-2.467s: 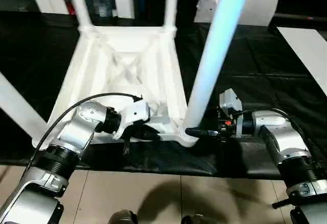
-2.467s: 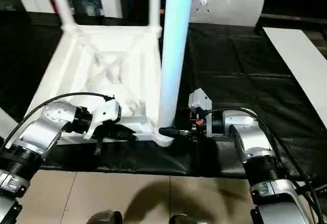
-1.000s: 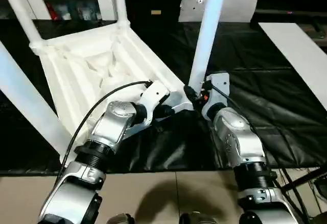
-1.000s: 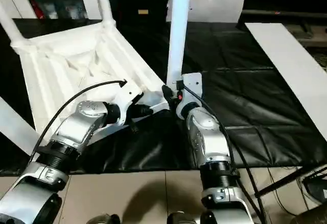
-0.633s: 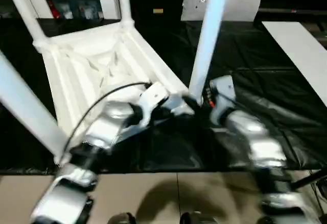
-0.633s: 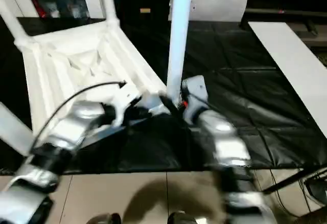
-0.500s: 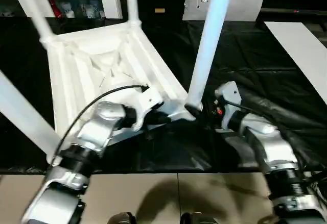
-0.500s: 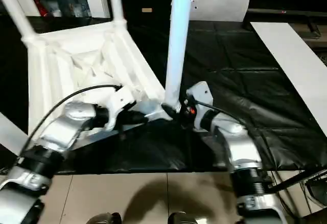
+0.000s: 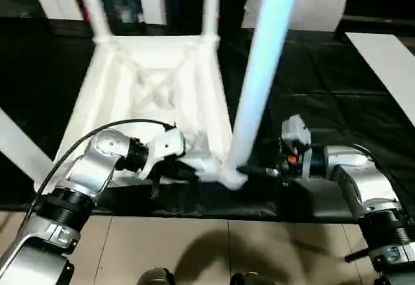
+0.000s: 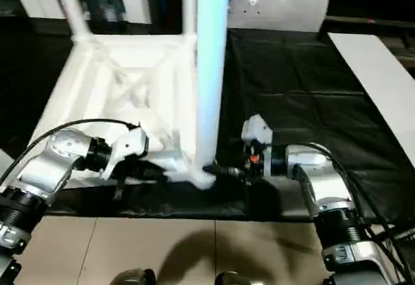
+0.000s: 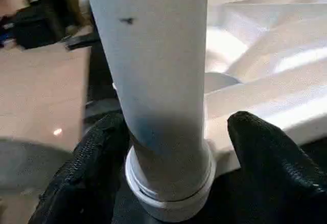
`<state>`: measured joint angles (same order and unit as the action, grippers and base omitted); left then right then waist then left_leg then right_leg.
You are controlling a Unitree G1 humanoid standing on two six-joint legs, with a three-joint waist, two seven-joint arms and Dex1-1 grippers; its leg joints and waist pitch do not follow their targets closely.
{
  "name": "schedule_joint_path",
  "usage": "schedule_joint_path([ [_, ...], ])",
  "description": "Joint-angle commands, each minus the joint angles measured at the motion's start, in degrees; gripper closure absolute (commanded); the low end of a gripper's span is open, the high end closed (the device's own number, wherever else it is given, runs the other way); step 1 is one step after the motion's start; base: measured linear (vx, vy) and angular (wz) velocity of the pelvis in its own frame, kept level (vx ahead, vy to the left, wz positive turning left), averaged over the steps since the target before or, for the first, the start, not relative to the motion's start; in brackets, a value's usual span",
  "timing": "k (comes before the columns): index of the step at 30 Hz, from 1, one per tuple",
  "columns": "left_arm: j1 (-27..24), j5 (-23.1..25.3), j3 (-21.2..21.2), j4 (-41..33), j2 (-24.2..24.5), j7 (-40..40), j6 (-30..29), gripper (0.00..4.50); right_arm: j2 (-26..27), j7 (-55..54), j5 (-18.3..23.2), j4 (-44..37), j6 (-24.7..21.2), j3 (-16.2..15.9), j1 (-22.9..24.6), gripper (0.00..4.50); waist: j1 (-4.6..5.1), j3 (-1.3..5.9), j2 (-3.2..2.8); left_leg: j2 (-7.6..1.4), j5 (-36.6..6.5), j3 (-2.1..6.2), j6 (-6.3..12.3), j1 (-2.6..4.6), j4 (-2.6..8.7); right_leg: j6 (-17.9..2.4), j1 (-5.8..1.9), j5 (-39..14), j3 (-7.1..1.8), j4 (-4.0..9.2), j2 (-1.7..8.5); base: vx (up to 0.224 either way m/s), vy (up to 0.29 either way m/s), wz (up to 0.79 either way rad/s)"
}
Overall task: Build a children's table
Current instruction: Rotate leg to tighten
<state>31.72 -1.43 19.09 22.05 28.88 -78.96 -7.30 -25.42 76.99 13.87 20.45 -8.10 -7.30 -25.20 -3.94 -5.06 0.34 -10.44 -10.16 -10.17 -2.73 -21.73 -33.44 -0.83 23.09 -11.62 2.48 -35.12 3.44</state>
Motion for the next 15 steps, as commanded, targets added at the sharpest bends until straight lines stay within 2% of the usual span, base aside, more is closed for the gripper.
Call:
schedule_joint_path([
  [1,-0.40,0.34,3.18,-1.47,0.09,-3.25,1.33,4.50,-0.91,2.26,0.45,0.01,0.49,-0.72,-0.94,1.51,0.17,4.38,0.44,-3.16,-4.65,0.29,6.61,1.05,3.12,-17.24,-3.04,-0.46,-2.50,2.91,4.48,0.000,0.000,0.00],
  [4,-0.18,0.66,3.62,-1.07,0.27,-4.07,2.49,4.50,-1.36,4.54,-0.11,1.50,1.78,-2.06,-1.58,1.88,0.17,4.36,0.46,-3.15,-6.23,0.33,5.75,1.04,3.09,-16.84,-2.96,-2.95,-2.46,3.13,4.61,0.000,0.000,0.00],
  [6,-0.14,0.65,3.71,-1.05,0.31,-4.25,2.64,4.50,-1.27,4.91,-0.31,1.90,2.04,-2.20,-1.75,1.91,0.20,4.33,0.49,-3.13,-7.07,0.33,5.06,1.08,3.13,-16.42,-2.87,-4.78,-2.50,3.29,4.63,0.000,0.000,0.00],
  [9,0.02,0.60,3.96,-1.07,0.24,-4.51,2.69,4.50,-0.75,5.18,-0.93,3.06,2.72,-2.91,-2.34,2.27,0.18,4.35,0.52,-3.07,-6.60,0.34,4.98,1.01,3.07,-16.08,-2.87,-4.77,-2.52,3.27,4.60,0.000,0.000,0.00],
  [15,0.09,0.59,4.24,-1.22,0.08,-4.43,2.67,4.50,0.02,5.70,-0.73,3.25,2.62,-3.84,-2.81,2.57,0.21,4.51,0.58,-2.97,-5.43,0.36,5.60,0.88,2.93,-16.30,-2.99,-2.58,-2.44,3.01,4.50,0.000,0.000,0.00],
])
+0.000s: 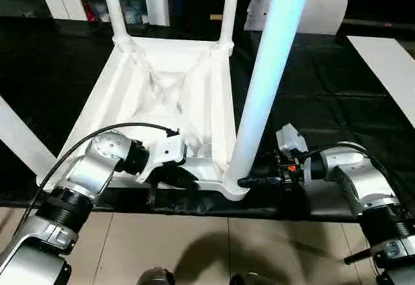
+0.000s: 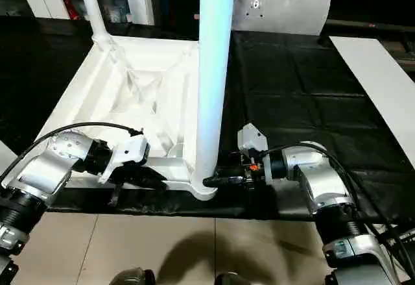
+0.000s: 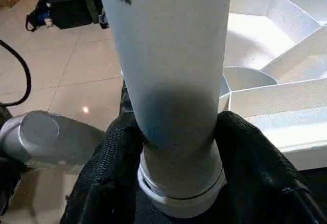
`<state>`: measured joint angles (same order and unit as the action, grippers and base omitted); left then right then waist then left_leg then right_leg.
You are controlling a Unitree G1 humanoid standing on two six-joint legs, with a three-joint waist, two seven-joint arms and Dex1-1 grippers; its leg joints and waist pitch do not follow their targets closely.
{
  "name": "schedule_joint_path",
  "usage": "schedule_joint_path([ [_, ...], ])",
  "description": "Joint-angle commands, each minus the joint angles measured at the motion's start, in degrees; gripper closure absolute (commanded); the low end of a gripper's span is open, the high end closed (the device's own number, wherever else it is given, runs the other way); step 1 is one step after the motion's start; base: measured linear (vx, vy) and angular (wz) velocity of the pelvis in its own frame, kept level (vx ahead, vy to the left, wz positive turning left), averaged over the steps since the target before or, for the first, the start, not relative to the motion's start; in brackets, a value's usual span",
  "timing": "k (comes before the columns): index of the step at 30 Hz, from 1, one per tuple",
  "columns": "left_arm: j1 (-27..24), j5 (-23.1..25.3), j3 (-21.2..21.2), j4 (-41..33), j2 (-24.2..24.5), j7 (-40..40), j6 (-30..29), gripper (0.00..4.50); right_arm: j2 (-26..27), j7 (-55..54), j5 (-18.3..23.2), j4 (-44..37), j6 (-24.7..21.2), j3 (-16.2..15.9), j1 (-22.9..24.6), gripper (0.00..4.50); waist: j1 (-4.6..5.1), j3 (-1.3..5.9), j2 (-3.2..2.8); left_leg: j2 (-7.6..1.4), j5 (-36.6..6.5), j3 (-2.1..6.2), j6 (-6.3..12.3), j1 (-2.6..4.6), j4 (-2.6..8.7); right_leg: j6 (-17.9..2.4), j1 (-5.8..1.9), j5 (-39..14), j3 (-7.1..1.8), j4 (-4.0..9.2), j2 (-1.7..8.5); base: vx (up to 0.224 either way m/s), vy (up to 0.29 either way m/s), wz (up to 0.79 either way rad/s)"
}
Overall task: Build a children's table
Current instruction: Rotate leg to tighten
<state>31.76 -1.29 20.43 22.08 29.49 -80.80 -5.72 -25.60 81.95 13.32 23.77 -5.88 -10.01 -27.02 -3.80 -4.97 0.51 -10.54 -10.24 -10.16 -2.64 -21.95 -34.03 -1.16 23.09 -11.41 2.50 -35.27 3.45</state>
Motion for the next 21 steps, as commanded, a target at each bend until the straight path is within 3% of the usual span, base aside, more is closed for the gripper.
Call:
schedule_joint_path([
  [1,0.06,0.53,2.91,-1.09,-0.50,-2.46,1.12,4.50,0.15,0.96,0.02,-0.11,0.45,-1.28,-0.95,2.58,0.06,4.42,0.39,-2.88,-5.35,0.35,5.54,1.12,3.50,-16.01,-3.00,-2.77,-2.45,3.16,4.52,0.000,0.000,0.00],
  [10,0.14,0.19,0.45,0.24,-2.77,3.52,-3.33,4.50,0.56,-2.40,1.16,-7.12,-3.11,-1.09,4.32,2.60,-0.49,4.28,0.40,-2.95,-5.09,0.31,5.92,1.25,3.50,-15.92,-2.86,-2.62,-2.47,3.16,4.45,0.000,0.000,0.00],
  [13,0.22,-0.72,-0.90,-0.83,-6.98,9.29,-9.07,4.50,7.21,-19.13,-3.28,-7.95,-6.64,-0.01,5.94,2.60,-0.25,3.62,0.52,-2.83,-8.75,0.42,3.48,1.34,4.02,-14.19,-2.56,-10.14,-2.58,4.09,4.56,0.000,0.000,0.00],
  [14,0.36,-0.80,-1.09,-0.91,-7.63,10.17,-9.97,4.50,8.11,-21.32,-4.03,-7.90,-6.99,0.04,6.06,2.61,0.04,3.24,0.43,-2.71,-12.34,0.61,1.73,1.63,4.37,-12.82,-2.27,-16.84,-2.55,4.82,4.75,0.000,0.000,0.00],
  [16,0.95,-0.78,-1.59,-0.70,-8.98,12.20,-11.47,4.50,9.72,-24.62,-5.07,-7.89,-7.89,0.00,6.18,2.62,1.11,2.91,0.66,-2.46,-16.11,1.11,-0.54,1.36,4.77,-9.76,-2.53,-25.66,-2.33,5.44,4.80,-0.052,0.004,-0.10],
  [18,3.31,-0.58,-3.21,0.68,-13.29,18.34,-15.04,4.50,14.76,-33.69,-6.81,-8.03,-11.56,0.45,5.90,2.62,2.12,2.82,0.54,-2.38,-18.39,1.29,-1.29,1.71,4.88,-8.18,-1.99,-28.81,-2.42,6.03,4.71,-0.026,0.005,-0.06],
  [21,3.97,-0.54,-3.57,1.09,-14.42,19.74,-15.63,4.50,16.31,-36.45,-7.25,-8.12,-12.64,0.66,5.65,2.62,2.55,2.92,0.75,-2.21,-18.59,1.47,-0.95,1.58,4.81,-6.69,-2.03,-30.86,-2.37,6.49,4.85,0.000,0.000,0.00],
])
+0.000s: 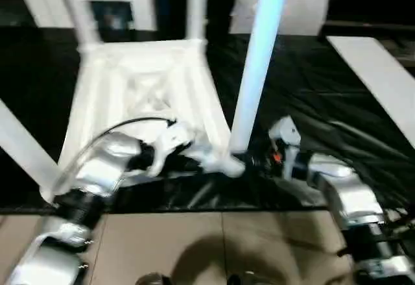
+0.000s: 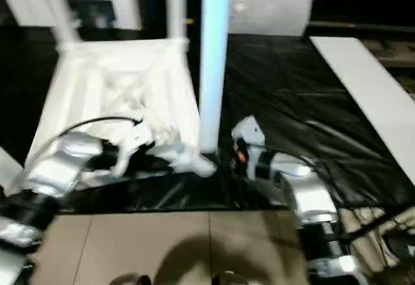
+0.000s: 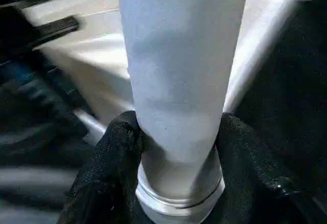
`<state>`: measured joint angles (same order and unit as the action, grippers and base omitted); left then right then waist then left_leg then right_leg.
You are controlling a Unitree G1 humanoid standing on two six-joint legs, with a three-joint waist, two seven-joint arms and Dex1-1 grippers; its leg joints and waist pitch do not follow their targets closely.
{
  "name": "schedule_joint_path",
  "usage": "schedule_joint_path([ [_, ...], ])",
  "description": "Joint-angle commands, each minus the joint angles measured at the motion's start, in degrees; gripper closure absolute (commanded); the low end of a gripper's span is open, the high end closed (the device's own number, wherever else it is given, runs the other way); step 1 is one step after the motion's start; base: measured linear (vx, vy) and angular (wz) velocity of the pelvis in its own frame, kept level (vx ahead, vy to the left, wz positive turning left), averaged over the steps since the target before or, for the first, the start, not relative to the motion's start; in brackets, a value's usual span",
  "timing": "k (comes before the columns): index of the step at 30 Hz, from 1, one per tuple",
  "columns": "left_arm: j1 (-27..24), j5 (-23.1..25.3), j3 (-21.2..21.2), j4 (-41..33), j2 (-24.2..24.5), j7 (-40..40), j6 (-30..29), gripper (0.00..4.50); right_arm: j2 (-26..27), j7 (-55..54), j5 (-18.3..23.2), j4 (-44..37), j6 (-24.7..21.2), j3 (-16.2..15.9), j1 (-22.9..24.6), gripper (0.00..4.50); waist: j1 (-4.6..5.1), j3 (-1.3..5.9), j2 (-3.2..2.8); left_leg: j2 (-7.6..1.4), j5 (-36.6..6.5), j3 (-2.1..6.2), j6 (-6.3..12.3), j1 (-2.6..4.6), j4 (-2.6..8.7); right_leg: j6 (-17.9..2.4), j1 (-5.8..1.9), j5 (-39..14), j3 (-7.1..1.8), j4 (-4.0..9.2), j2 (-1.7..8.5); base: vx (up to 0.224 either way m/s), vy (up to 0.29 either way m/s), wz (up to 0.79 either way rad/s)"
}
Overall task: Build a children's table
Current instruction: Rotate leg to tighten
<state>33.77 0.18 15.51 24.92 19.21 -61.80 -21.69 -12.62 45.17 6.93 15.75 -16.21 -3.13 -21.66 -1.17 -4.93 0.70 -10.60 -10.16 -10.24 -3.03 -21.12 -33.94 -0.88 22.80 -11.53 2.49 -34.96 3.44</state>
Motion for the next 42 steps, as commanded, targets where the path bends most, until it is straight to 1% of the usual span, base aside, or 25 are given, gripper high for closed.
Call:
schedule_joint_path([
  [1,2.49,-2.00,1.07,-1.40,-5.07,1.89,-0.15,4.50,4.74,-2.16,-1.13,0.03,-3.24,-5.95,-0.06,2.62,0.06,2.76,0.55,-2.11,-18.35,1.46,-0.19,0.66,4.77,-6.74,-1.55,-30.54,-2.45,6.34,4.75,0.000,0.000,0.00],
  [3,4.22,-1.71,0.14,-0.59,-8.35,6.15,-1.98,4.50,10.11,-11.38,-2.00,1.40,-5.90,-4.06,-2.00,2.63,0.49,2.71,0.47,-2.11,-18.67,1.45,-0.58,0.86,4.80,-7.35,-1.04,-29.74,-2.49,6.23,4.61,0.000,0.000,0.00],
  [5,5.19,-1.29,-0.60,-0.76,-11.05,9.90,-3.83,4.50,13.81,-17.82,-2.99,2.39,-6.60,-3.04,-3.42,2.63,0.78,3.02,0.58,-2.08,-18.17,1.72,-0.95,0.62,4.88,-7.29,-1.50,-28.62,-2.30,6.05,4.71,0.000,0.000,0.00],
  [7,5.46,-1.16,-0.83,-1.10,-12.15,11.38,-4.62,4.50,14.93,-19.47,-2.96,2.60,-6.02,-2.77,-3.77,2.63,0.84,2.97,0.53,-2.17,-17.28,1.45,-0.66,0.59,4.84,-7.96,-1.27,-25.45,-2.55,5.95,4.58,0.000,0.000,0.00],
  [8,5.61,-1.05,-1.12,-1.66,-13.32,13.07,-5.51,4.50,15.98,-20.81,-2.75,2.67,-4.53,-2.27,-3.92,2.28,0.69,3.09,0.54,-2.18,-16.57,1.32,-0.11,0.68,4.75,-8.46,-1.36,-22.98,-2.71,5.84,4.56,0.000,0.000,0.00],
  [9,5.58,-1.02,-1.21,-1.88,-13.58,13.51,-5.74,4.50,16.17,-20.91,-2.71,2.58,-3.81,-2.03,-3.84,2.28,0.67,3.18,0.44,-2.25,-15.44,1.18,0.18,0.60,4.72,-9.37,-1.44,-19.62,-2.81,5.54,4.52,0.000,0.000,0.00],
  [10,5.57,-1.02,-1.23,-1.93,-13.63,13.59,-5.79,4.50,16.21,-20.92,-2.71,2.56,-3.67,-1.99,-3.82,1.91,0.62,3.27,0.47,-2.27,-14.87,1.14,0.44,0.61,4.70,-9.76,-1.53,-17.99,-2.81,5.38,4.43,0.000,0.000,0.00],
  [12,5.12,-1.23,-1.23,-2.61,-13.41,13.58,-5.86,4.50,15.45,-20.57,-2.28,2.65,-2.70,-0.97,-3.61,1.85,0.58,3.42,0.52,-2.17,-12.83,0.92,1.45,0.48,4.51,-10.93,-1.79,-13.67,-2.92,5.00,4.29,0.029,-0.004,0.02],
  [13,4.80,-1.21,-1.07,-2.90,-12.93,13.06,-5.51,4.50,14.58,-20.33,-2.83,2.58,-1.91,-0.89,-3.49,1.85,0.48,3.56,0.46,-2.10,-11.28,0.76,2.12,0.45,4.30,-11.61,-1.96,-11.10,-2.98,4.81,4.37,0.059,-0.017,0.05],
  [15,4.80,-1.21,-1.07,-2.90,-12.93,13.06,-5.51,4.50,14.58,-20.33,-2.83,2.58,-1.91,-0.89,-3.49,1.48,0.32,3.91,0.56,-1.94,-6.33,0.62,3.78,0.01,4.01,-13.08,-2.56,-3.93,-2.94,4.03,4.24,0.057,-0.022,0.04],
  [16,4.27,-1.15,-0.79,-3.26,-12.01,11.97,-4.94,4.50,12.87,-19.16,-3.71,2.24,-0.51,-1.21,-3.08,1.40,0.22,3.94,0.53,-1.98,-5.47,0.61,4.19,0.07,3.97,-13.44,-2.56,-2.47,-2.88,3.91,4.25,0.000,0.000,0.00],
  [17,3.55,-0.88,-0.38,-3.69,-10.64,10.58,-4.53,4.50,10.54,-17.20,-4.25,1.63,1.34,-1.16,-2.33,1.37,0.22,4.05,0.88,-1.84,-4.16,0.48,5.23,-0.12,3.78,-14.11,-2.89,0.23,-2.84,3.62,4.16,0.000,0.000,0.00],
  [19,3.01,-0.46,-0.10,-4.03,-9.69,9.75,-4.44,4.50,8.85,-16.05,-4.65,1.07,2.53,-1.05,-1.73,1.21,-0.19,4.05,0.63,-2.02,-2.97,0.49,6.28,-0.11,3.70,-14.75,-2.94,2.42,-2.75,3.35,4.27,0.000,0.000,0.00],
  [22,1.93,0.49,0.49,-4.07,-7.45,8.07,-3.15,4.50,4.56,-12.11,-3.55,-0.82,6.12,0.43,0.32,0.93,-0.76,3.96,0.77,-2.10,-3.70,0.37,6.58,-0.07,3.61,-14.62,-3.03,1.14,-2.71,3.49,4.16,0.000,0.000,0.00],
  [23,1.42,0.90,0.74,-3.80,-5.92,6.91,-1.98,4.50,1.22,-8.10,-2.07,-2.52,7.20,1.48,2.13,0.85,-0.84,3.86,0.39,-2.27,-4.51,0.31,6.45,0.14,3.68,-14.75,-2.63,-0.13,-2.73,3.55,4.14,0.000,0.000,0.00],
  [24,1.09,1.13,0.89,-3.60,-4.89,6.10,-1.17,4.50,-1.05,-5.25,-1.02,-3.68,7.82,2.18,3.38,0.85,-1.17,3.68,0.55,-2.39,-6.30,0.29,6.13,0.36,3.75,-14.16,-2.60,-2.41,-2.65,3.93,3.98,0.000,0.000,0.00],
  [25,1.09,1.13,0.89,-3.60,-4.89,6.10,-1.17,4.50,-1.05,-5.25,-1.02,-3.68,7.82,2.18,3.38,0.60,-1.17,3.68,0.55,-2.39,-6.30,0.29,6.13,0.36,3.75,-14.16,-2.60,-2.41,-2.65,3.93,3.98,0.000,0.000,0.00],
  [26,0.77,1.17,1.01,-3.49,-3.83,5.03,-0.66,4.50,-3.57,-1.92,-0.16,-4.73,8.47,2.55,4.83,0.60,-1.48,3.57,0.21,-2.56,-7.52,0.44,5.46,0.28,3.92,-14.00,-2.56,-4.26,-2.68,3.96,4.08,0.000,0.000,0.00],
  [27,0.77,1.17,1.01,-3.49,-3.83,5.03,-0.66,4.50,-3.57,-1.92,-0.16,-4.73,8.47,2.55,4.83,0.50,-1.42,3.47,0.40,-2.69,-8.40,0.41,4.98,0.30,3.96,-13.83,-2.40,-5.37,-2.65,4.08,4.09,0.000,0.000,0.00],
  [29,0.23,1.00,1.89,-3.33,-1.75,1.24,2.14,4.50,-7.45,3.38,1.19,-6.53,9.35,3.00,7.38,0.43,-1.41,3.47,0.34,-2.65,-9.90,0.52,4.75,0.31,4.01,-13.30,-2.42,-7.58,-2.60,4.34,4.09,0.000,0.000,0.00],
  [30,0.05,0.95,2.23,-3.37,-1.14,0.10,2.79,4.50,-8.43,4.78,1.65,-6.95,9.65,3.13,8.06,0.18,-1.44,3.36,0.38,-2.74,-10.84,0.54,4.45,0.36,4.13,-12.97,-2.29,-9.55,-2.61,4.59,4.24,0.000,0.000,0.00],
  [33,-0.40,0.75,3.72,-3.54,0.59,-3.75,5.86,4.50,-9.68,6.48,2.81,-7.58,10.19,3.56,8.99,0.03,-1.31,3.40,0.46,-2.68,-11.90,0.64,3.77,0.26,4.21,-12.22,-2.18,-12.72,-2.62,4.80,4.41,0.000,0.000,0.00],
  [37,-0.49,0.69,5.60,-3.04,3.07,-8.64,10.86,4.50,-11.18,8.65,4.54,-8.68,10.84,3.55,10.22,0.01,-1.56,3.47,0.26,-2.76,-11.40,0.58,3.63,0.46,4.15,-12.30,-1.92,-11.77,-2.69,4.74,4.29,0.000,0.000,0.00],
  [38,-0.14,0.63,6.00,-2.35,3.70,-10.42,12.79,4.50,-11.85,10.41,5.55,-9.82,10.60,3.13,11.01,0.01,-2.00,3.60,0.13,-2.81,-10.86,0.46,3.96,0.66,4.08,-12.55,-1.87,-9.75,-2.73,4.62,4.19,0.000,0.000,0.00],
  [42,0.98,-0.53,6.03,-1.37,3.79,-13.73,16.00,4.50,-13.29,13.85,6.83,-12.71,9.07,1.52,12.89,0.01,-2.23,3.86,0.30,-2.84,-9.00,0.50,4.81,0.36,3.98,-13.97,-2.31,-5.30,-2.61,3.95,4.38,0.000,0.000,0.00],
])
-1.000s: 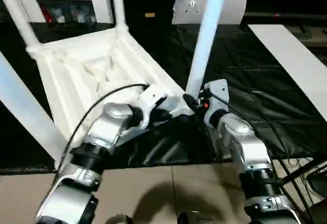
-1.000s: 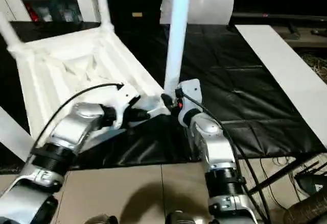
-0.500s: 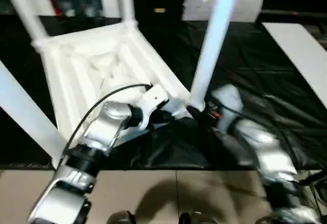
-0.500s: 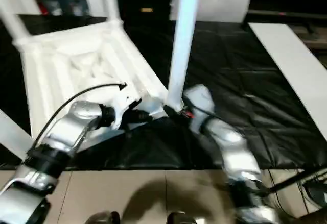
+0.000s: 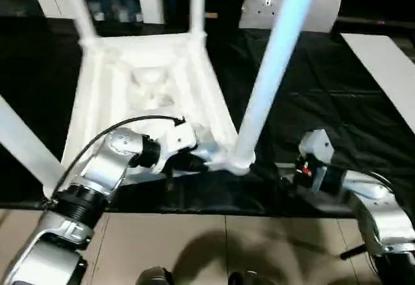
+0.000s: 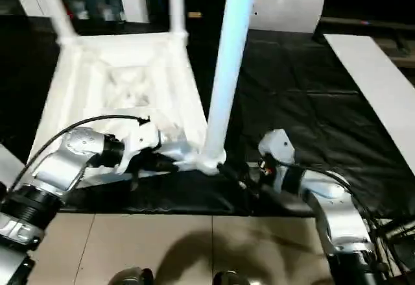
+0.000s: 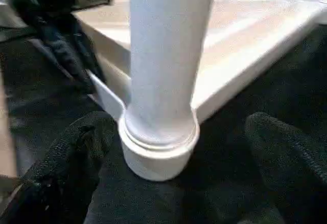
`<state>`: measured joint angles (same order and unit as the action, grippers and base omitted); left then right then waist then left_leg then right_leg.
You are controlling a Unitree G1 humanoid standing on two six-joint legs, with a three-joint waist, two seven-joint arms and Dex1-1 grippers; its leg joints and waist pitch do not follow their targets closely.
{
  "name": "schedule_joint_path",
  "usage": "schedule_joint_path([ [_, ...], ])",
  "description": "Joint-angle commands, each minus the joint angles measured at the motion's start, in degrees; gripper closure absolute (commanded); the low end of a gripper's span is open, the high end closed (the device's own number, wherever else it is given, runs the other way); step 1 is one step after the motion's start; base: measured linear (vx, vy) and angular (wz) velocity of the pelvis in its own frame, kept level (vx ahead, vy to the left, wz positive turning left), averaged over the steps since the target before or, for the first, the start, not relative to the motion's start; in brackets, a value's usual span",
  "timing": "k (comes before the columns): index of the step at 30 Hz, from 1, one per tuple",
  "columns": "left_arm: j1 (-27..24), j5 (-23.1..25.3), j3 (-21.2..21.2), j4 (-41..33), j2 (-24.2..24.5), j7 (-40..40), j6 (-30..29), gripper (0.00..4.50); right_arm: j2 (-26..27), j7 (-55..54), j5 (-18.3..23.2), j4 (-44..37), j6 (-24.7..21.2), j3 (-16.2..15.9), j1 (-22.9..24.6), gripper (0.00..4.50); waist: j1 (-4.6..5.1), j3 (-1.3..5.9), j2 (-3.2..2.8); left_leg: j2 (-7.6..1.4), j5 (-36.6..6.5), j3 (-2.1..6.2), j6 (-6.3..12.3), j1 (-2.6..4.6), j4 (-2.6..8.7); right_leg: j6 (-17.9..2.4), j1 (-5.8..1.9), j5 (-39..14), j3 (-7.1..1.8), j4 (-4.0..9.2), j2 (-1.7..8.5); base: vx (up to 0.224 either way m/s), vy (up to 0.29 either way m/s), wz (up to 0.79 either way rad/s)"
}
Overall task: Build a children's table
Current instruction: Rotate leg to tighten
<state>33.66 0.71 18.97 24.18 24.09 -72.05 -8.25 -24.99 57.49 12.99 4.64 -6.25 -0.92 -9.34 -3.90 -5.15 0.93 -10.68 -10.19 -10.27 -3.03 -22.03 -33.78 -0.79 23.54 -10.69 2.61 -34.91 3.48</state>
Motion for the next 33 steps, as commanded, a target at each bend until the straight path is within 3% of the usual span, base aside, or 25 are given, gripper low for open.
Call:
schedule_joint_path([
  [1,1.40,-1.17,2.52,-0.24,-1.22,-3.81,3.32,4.50,-1.13,1.95,0.94,-2.01,-1.14,-0.91,0.85,0.01,0.42,4.03,0.04,-2.73,-9.02,0.55,4.91,1.28,3.82,-14.05,-3.00,-6.49,-2.69,3.97,4.32,0.000,0.000,0.00],
  [5,3.57,-0.23,2.63,3.47,-1.73,-3.99,8.05,4.50,-2.29,3.57,2.30,-4.27,-3.05,-1.32,2.25,0.01,0.22,3.99,0.15,-2.74,-10.85,0.56,4.28,1.36,3.86,-13.16,-2.97,-10.64,-2.74,4.40,4.49,0.000,0.000,0.00],
  [8,5.58,1.80,2.77,8.34,-1.20,-2.32,12.60,4.50,-4.18,3.90,2.79,-6.14,-3.86,-1.35,3.72,0.01,0.09,4.17,-0.17,-2.69,-11.71,0.68,3.41,1.39,3.85,-12.60,-3.11,-11.34,-2.72,4.50,4.48,0.000,0.000,0.00],
  [11,5.94,1.58,1.42,9.31,-1.43,-0.62,12.72,4.50,-4.25,3.54,3.28,-7.18,-4.61,-0.77,4.25,0.01,0.15,4.20,-0.03,-2.69,-12.04,0.69,2.94,1.31,3.84,-12.46,-3.13,-12.13,-2.67,4.55,4.58,0.000,0.000,0.00],
  [12,5.86,0.39,0.04,9.34,-1.76,-0.42,12.36,4.50,-4.13,3.06,3.69,-8.15,-5.25,-0.55,4.64,0.01,0.15,4.25,0.01,-2.70,-11.47,0.68,3.09,1.23,3.80,-12.66,-3.21,-11.27,-2.69,4.42,4.54,0.000,0.000,0.00],
  [14,5.09,-2.56,-2.10,8.15,-2.24,-1.14,11.35,4.06,-3.23,1.91,4.88,-10.09,-6.73,-0.25,5.38,0.00,0.19,4.61,0.17,-2.72,-9.96,0.73,3.46,1.15,3.67,-13.13,-3.37,-9.31,-2.61,4.07,4.60,0.000,0.000,0.00],
  [18,3.36,-5.93,-3.98,5.46,-1.90,-2.05,10.77,3.85,-2.02,-0.41,6.39,-12.70,-7.92,-0.32,6.24,0.00,0.37,4.87,0.18,-2.82,-8.15,0.68,4.20,1.06,3.51,-15.15,-3.47,-5.13,-2.56,3.47,4.65,0.000,0.000,0.00],
  [19,1.42,-8.54,-6.15,2.21,-1.74,-0.92,9.46,3.75,-0.53,-2.71,6.65,-13.63,-8.09,-0.02,6.35,0.00,0.43,4.81,0.15,-2.81,-8.15,0.66,4.10,1.01,3.51,-15.27,-3.44,-5.14,-2.53,3.37,4.63,0.000,0.000,0.00],
  [22,-0.12,-10.11,-7.93,-0.37,-1.91,0.98,7.92,3.54,0.75,-5.00,5.80,-13.74,-7.43,0.34,6.29,0.00,0.70,4.64,0.12,-2.74,-9.80,0.56,3.39,1.03,3.51,-14.61,-3.33,-8.85,-2.49,3.74,4.62,0.000,0.000,0.00],
  [23,-3.63,-12.12,-11.41,-5.48,-2.95,6.19,4.01,3.44,2.83,-9.90,3.70,-14.68,-8.60,0.33,6.71,0.00,0.67,4.52,-0.45,-2.52,-10.90,0.54,2.85,1.15,3.52,-13.73,-3.19,-11.67,-2.46,4.07,4.45,0.000,0.000,0.00],
  [24,-3.63,-12.12,-11.41,-5.48,-2.95,6.19,4.01,3.37,2.83,-9.90,3.70,-14.68,-8.60,0.33,6.71,0.00,1.15,4.48,-0.51,-2.68,-10.98,0.59,2.02,0.81,3.70,-13.86,-3.33,-10.94,-2.47,4.01,4.33,0.000,0.000,0.00],
  [25,-6.36,-12.88,-14.04,-9.06,-4.36,11.05,1.17,3.31,4.17,-12.48,2.90,-15.93,-9.92,-0.07,7.26,0.00,1.06,4.52,-0.78,-2.61,-11.93,0.55,1.75,1.14,3.65,-13.56,-3.11,-11.98,-2.42,4.09,4.15,0.000,0.000,0.00],
  [28,-14.00,-15.24,-18.86,-18.12,-7.75,20.70,-4.73,3.15,6.12,-15.40,3.17,-20.15,-11.76,-1.63,9.93,0.00,1.14,4.33,-1.48,-2.69,-13.85,0.70,1.31,1.17,3.82,-12.62,-3.01,-14.34,-2.46,4.48,4.05,0.000,0.000,0.00],
  [29,-15.66,-15.85,-19.36,-19.95,-8.33,21.94,-5.37,3.03,6.46,-15.77,3.37,-20.88,-11.87,-1.88,10.52,0.00,1.26,4.34,-1.27,-2.63,-14.92,0.67,1.28,1.23,3.88,-11.78,-2.92,-15.70,-2.51,4.75,3.86,0.000,0.000,0.00],
  [30,-17.67,-16.59,-19.98,-22.19,-9.05,23.46,-6.15,2.94,6.88,-16.21,3.63,-21.77,-12.00,-2.19,11.24,0.00,1.32,4.20,-1.44,-2.76,-16.61,0.78,0.91,1.26,4.08,-10.91,-2.89,-17.96,-2.51,4.97,3.95,0.000,0.000,0.00],
  [33,-27.08,-18.06,-21.40,-32.42,-13.06,30.44,-8.55,2.78,8.63,-18.38,3.84,-23.94,-12.20,-3.54,13.97,0.00,1.46,3.59,-0.97,-2.91,-20.26,1.00,0.20,1.44,4.39,-9.02,-2.34,-23.44,-2.49,5.64,3.94,0.000,0.000,0.00],
])
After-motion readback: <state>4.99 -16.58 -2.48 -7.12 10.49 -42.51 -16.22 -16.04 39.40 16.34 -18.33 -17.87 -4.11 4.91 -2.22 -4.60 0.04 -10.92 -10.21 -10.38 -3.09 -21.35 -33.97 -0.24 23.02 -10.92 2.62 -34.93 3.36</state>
